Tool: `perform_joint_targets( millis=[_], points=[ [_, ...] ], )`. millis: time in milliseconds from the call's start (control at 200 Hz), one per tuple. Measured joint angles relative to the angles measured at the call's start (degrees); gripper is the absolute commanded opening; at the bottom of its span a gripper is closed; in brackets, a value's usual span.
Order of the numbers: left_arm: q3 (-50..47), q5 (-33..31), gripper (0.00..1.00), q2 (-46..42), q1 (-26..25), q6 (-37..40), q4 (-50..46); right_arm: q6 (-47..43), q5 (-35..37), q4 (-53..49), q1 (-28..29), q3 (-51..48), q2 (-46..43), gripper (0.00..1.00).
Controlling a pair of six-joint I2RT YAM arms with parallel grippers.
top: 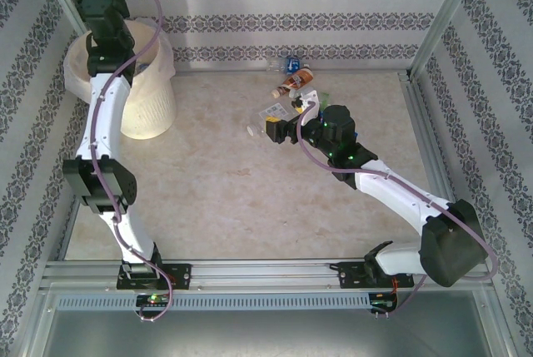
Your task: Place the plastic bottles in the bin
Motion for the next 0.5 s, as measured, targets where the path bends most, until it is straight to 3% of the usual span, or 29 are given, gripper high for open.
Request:
perform_joint_targets(
  millis=[500],
  points=[
    [-4.26, -7.96, 0.52, 3.26, 6.47, -10.71, -3.89, -0.66, 1.38, -0.09, 0.04, -0.11, 0.00, 0.98]
  ],
)
